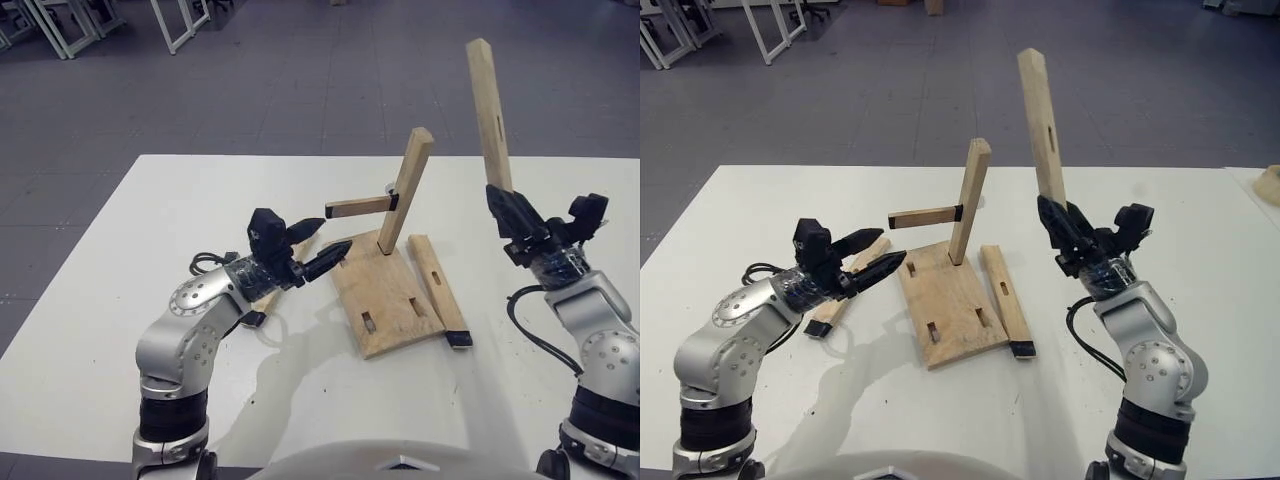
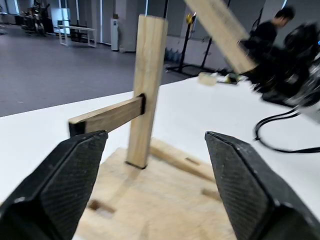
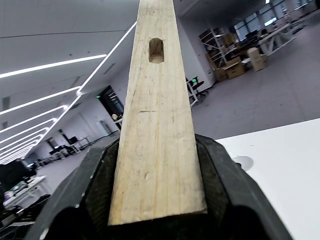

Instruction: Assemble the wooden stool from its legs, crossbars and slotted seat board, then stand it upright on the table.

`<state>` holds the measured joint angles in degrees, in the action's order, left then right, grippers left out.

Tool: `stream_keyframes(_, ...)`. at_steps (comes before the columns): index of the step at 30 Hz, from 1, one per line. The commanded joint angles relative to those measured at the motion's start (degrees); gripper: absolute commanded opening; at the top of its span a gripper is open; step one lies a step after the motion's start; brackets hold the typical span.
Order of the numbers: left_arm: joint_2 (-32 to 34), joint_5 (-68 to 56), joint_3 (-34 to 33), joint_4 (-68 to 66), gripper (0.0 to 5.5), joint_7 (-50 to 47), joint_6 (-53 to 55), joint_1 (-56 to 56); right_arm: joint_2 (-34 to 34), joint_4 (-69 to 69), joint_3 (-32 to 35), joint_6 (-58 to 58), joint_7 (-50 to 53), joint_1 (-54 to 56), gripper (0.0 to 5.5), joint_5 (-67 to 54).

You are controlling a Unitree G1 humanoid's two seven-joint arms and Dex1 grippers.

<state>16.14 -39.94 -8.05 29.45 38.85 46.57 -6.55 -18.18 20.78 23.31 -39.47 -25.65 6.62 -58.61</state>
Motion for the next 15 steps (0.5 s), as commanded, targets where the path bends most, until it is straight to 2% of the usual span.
stream_keyframes(1, -0.5, -29.1, -6.3, 1.6, 3.96, -9.3, 11.8, -4.7, -6.3, 0.5, -2.5, -7.1, -8.0, 7.9, 2.02, -10.5)
stream_keyframes(7, 1.1, -46.1, -3.4, -0.3, 3.96, -22.1, 12.5, -6.6, -9.4, -2.7, -7.3, -15.2, -16.1, 13.1, 2.02, -20.6)
stream_keyframes(15, 3.9, -57.9, -1.3, 0.2, 3.96, -29.2, 6.8, -10.1, -10.6, -3.3, -13.9, -18.3, -22.5, 13.2, 2.02, -19.2)
